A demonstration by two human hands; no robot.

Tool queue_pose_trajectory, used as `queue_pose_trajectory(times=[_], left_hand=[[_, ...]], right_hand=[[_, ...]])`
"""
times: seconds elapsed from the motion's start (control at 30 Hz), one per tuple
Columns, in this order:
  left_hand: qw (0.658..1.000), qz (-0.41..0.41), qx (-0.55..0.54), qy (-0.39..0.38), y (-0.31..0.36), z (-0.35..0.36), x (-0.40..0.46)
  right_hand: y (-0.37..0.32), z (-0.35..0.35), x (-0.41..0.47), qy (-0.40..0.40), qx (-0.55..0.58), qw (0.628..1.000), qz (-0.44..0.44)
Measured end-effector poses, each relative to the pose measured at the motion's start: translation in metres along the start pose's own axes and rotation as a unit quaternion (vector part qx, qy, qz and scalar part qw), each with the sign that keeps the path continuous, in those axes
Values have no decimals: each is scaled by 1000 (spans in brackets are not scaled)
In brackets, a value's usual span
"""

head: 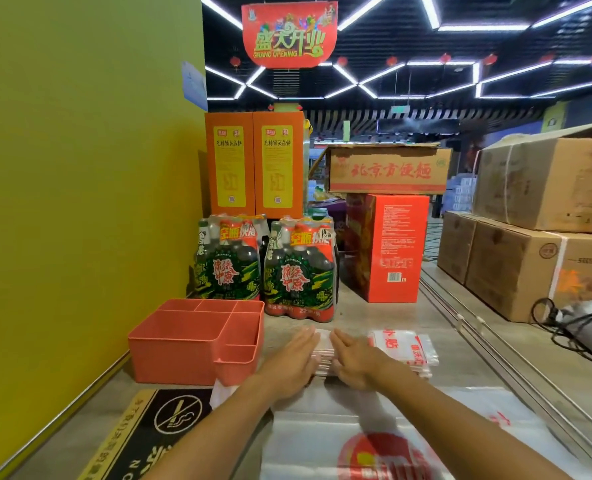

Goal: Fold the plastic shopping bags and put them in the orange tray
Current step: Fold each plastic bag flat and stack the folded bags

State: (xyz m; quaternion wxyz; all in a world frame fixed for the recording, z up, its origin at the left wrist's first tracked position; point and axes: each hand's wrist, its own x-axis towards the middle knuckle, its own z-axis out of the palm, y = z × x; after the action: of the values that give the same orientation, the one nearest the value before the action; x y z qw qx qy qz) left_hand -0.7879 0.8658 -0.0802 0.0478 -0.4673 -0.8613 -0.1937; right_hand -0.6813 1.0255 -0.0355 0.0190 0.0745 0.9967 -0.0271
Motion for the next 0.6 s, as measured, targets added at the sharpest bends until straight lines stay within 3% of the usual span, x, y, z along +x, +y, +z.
queue_pose_trajectory(times=[0.27, 0.6], left_hand=[[1000, -2, 3, 25, -2, 17, -5], [999, -6, 42, -15, -1, 16, -10]], right_hand=[[-6, 12, 3, -3, -28, 1000, -14], [-14, 22, 8, -12, -52, 999, 0]])
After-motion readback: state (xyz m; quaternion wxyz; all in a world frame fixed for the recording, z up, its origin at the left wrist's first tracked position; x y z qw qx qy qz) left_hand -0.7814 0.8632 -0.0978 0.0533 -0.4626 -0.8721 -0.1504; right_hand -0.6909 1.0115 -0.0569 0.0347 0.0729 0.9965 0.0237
